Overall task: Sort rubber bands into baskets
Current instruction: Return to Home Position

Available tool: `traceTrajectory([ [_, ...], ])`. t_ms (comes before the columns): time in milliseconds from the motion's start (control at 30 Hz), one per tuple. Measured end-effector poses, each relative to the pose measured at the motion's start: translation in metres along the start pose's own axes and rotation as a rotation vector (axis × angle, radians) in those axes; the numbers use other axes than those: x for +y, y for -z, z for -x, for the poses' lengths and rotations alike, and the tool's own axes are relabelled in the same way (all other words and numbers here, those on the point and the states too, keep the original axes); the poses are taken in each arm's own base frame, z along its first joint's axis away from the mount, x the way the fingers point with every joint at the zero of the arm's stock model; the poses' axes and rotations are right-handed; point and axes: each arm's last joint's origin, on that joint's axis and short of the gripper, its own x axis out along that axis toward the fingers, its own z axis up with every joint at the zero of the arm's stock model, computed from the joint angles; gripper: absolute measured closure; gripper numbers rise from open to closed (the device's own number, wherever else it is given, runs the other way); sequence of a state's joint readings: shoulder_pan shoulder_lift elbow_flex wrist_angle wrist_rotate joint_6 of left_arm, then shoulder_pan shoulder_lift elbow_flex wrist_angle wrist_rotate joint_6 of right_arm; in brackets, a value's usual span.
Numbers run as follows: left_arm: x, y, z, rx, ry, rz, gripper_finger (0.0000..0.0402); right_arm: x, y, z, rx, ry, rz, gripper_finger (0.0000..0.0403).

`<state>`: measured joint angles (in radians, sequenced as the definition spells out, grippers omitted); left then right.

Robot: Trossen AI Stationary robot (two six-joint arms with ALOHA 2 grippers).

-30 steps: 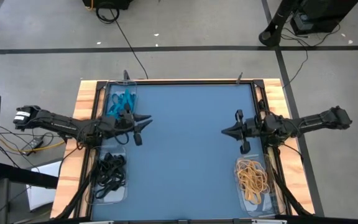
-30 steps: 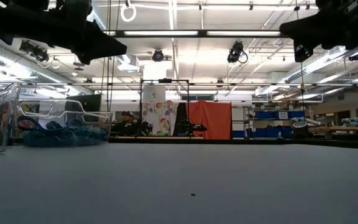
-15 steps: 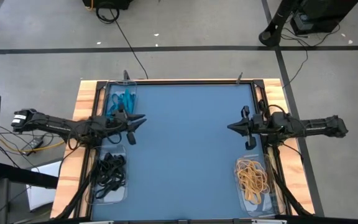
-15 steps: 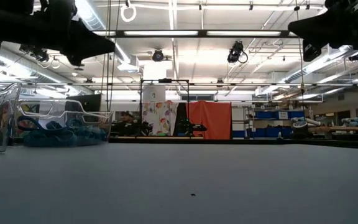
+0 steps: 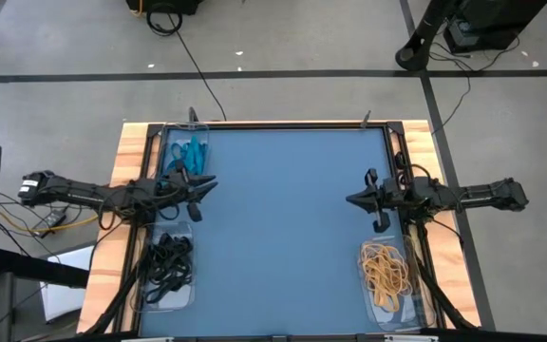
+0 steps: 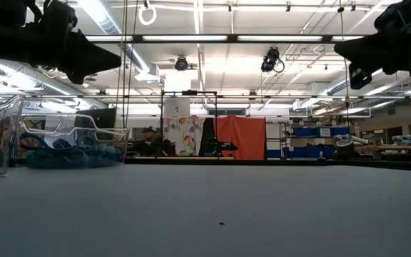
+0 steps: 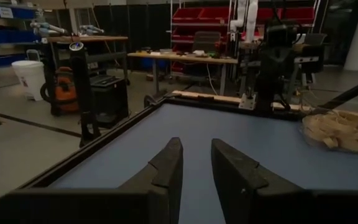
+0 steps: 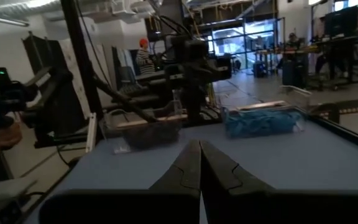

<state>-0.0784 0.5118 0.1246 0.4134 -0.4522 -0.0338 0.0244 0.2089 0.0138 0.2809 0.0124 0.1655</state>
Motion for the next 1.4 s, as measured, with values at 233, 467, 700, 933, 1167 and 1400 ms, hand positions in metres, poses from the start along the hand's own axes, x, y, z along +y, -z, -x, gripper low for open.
traceTrajectory([
  [233, 0.002, 0.003, 0.004, 0.038, -0.001, 0.007, 0.0315, 0.002, -0.006, 0.0, -0.012, -0.042, -0.007, 0.0395],
  [467, 0.002, 0.003, 0.005, 0.043, 0.007, 0.029, 0.0315, 0.002, -0.008, 0.0, -0.021, -0.026, 0.029, 0.0395],
  [700, 0.003, 0.011, 0.006, 0.055, 0.009, 0.024, 0.0315, 0.001, -0.007, 0.0, -0.015, -0.011, 0.028, 0.0395],
  [933, 0.006, 0.028, 0.013, 0.01, 0.022, 0.051, 0.0315, 0.001, -0.003, 0.0, 0.027, -0.008, 0.0, 0.0395],
  [1167, 0.008, 0.026, 0.017, -0.003, 0.027, 0.051, 0.0315, 0.001, 0.0, 0.0, 0.063, -0.021, 0.0, 0.0395],
  [1400, 0.011, 0.025, 0.023, -0.013, 0.019, 0.052, 0.0315, 0.0, -0.001, 0.0, 0.057, -0.008, 0.008, 0.0395],
])
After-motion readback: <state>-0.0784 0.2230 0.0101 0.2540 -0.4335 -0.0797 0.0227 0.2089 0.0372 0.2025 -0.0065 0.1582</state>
